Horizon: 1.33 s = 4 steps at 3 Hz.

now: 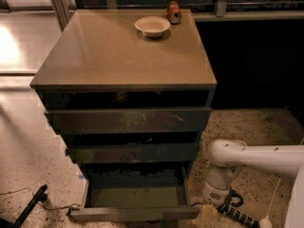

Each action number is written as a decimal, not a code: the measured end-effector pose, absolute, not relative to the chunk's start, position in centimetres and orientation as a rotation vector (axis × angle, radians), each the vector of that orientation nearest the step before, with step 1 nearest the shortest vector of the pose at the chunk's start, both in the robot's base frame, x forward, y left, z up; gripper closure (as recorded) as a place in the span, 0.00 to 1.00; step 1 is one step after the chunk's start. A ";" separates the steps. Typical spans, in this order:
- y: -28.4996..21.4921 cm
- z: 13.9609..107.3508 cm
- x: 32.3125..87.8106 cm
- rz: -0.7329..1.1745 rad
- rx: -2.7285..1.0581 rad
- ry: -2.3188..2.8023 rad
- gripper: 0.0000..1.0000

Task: Close bottom drawer

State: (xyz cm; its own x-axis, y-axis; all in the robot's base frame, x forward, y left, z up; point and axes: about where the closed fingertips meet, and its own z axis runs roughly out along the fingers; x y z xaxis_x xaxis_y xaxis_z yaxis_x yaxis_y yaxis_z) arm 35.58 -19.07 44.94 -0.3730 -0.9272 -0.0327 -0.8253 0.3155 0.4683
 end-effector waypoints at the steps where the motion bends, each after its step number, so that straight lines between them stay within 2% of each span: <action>1: -19.2 41.2 35.4 -0.664 1.571 -2.297 1.00; 2: -19.6 36.2 34.3 -0.740 1.502 -2.242 1.00; 4: -19.5 34.2 33.3 -0.775 1.471 -2.217 1.00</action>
Offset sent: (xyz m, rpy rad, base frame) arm -0.0248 -0.0114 -0.1572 0.0478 0.2715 -0.0316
